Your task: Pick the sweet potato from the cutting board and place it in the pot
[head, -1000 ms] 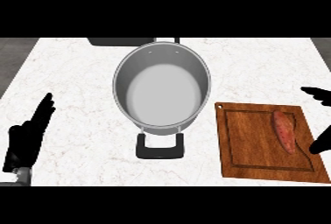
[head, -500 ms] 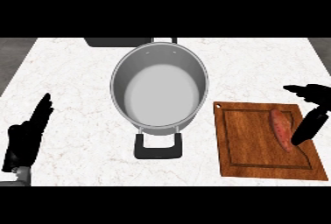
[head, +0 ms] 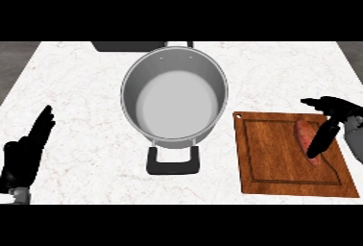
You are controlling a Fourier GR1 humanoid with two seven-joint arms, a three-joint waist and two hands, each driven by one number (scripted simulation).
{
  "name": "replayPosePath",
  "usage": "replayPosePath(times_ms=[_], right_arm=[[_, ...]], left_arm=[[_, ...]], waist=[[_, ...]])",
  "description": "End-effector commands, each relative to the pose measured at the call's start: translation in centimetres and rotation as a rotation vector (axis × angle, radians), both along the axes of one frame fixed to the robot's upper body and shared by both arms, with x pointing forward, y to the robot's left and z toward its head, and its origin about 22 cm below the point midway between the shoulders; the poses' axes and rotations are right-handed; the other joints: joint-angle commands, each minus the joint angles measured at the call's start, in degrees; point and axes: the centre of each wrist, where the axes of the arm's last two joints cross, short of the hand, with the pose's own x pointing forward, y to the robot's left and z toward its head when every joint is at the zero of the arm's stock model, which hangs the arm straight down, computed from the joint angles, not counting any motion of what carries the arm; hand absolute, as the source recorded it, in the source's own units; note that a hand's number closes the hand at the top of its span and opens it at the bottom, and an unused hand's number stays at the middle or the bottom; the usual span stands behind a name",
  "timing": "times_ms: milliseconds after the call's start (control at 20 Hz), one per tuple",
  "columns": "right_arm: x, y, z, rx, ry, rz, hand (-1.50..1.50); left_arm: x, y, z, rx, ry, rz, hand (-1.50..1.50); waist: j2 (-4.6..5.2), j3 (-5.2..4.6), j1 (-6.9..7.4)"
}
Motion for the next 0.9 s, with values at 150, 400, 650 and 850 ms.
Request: replayPosePath(times_ms=[150, 400, 650, 850], right_arm=[[0.1, 1.0, -1.8, -0.017, 0.023, 0.014, -1.50], [-0.1, 0.1, -4.6, -0.023, 0.033, -0.010, -1.50], [-0.6, -1.8, -5.9, -0.019, 0.053, 0.002, -1.50], [0.8, -0.9, -3.6, -0.011, 0.010, 0.106, 1.50]], left_arm=[[0.4, -0.2, 0.0, -0.010, -0.005, -0.013, 0.00], [0.4, -0.8, 0.7, -0.010, -0.002, -0.015, 0.00], [-0.1, -0.9, 0.1, -0.008, 0.006, -0.013, 0.00], [-0.2, 2.3, 0.5, -0.009, 0.005, -0.023, 0.00]], waist=[[0.00, 0.01, -0.11], [0.03, 0.02, 0.01], [0.06, 0.03, 0.04], [0.08, 0.02, 0.12]])
